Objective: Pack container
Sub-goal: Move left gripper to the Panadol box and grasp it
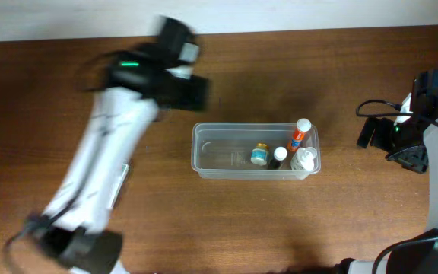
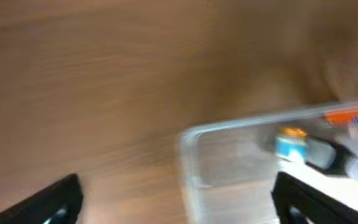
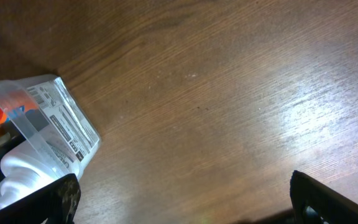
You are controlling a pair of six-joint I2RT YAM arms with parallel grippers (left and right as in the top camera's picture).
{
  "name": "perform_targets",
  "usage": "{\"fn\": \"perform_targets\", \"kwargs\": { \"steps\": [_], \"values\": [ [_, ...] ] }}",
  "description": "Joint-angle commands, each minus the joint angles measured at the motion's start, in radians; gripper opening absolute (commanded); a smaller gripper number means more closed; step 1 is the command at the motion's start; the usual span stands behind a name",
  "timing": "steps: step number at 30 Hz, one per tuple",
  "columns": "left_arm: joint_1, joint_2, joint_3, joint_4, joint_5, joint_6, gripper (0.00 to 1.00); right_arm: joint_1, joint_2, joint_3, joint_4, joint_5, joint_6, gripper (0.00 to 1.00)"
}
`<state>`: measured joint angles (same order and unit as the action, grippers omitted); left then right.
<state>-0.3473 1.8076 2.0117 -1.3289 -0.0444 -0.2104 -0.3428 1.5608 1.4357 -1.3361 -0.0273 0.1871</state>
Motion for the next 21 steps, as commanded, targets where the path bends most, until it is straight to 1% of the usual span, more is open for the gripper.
{"fn": "perform_targets", "kwargs": {
  "steps": [1, 3, 5, 8, 11, 16, 19, 21],
  "values": [
    [0.14, -0.038, 0.005, -0.101, -0.028, -0.04, 1.0, -0.005, 0.004, -0.002, 0.004, -0.008, 0.002, 1.0],
    [0.225, -0.038, -0.014, -0.179, -0.028, -0.04, 0.99, -0.005, 0.004, -0.002, 0.008, -0.015, 0.002, 1.0],
    [0.296, -0.039, -0.065, -0.214, -0.028, -0.038, 0.99, -0.005, 0.004, -0.002, 0.009, -0.015, 0.002, 1.0],
    [0.343, -0.046, -0.146, -0.216, -0.028, -0.02, 0.99, -0.005, 0.004, -0.002, 0.008, -0.014, 0.002, 1.0],
    [0.347, -0.093, -0.225, -0.209, -0.029, -0.008, 0.99, -0.005, 0.004, -0.002, 0.008, -0.014, 0.002, 1.0],
    [0.335, -0.309, -0.381, -0.183, -0.076, -0.005, 0.99, -0.005, 0.004, -0.002, 0.008, -0.014, 0.002, 1.0],
    [0.347, -0.475, -0.525, -0.112, -0.095, -0.004, 0.99, -0.005, 0.004, -0.002, 0.008, -0.015, 0.002, 1.0],
    [0.363, -0.584, -0.655, -0.029, -0.094, 0.017, 1.0, -0.005, 0.004, -0.002, 0.008, -0.021, 0.002, 1.0]
  ]
}}
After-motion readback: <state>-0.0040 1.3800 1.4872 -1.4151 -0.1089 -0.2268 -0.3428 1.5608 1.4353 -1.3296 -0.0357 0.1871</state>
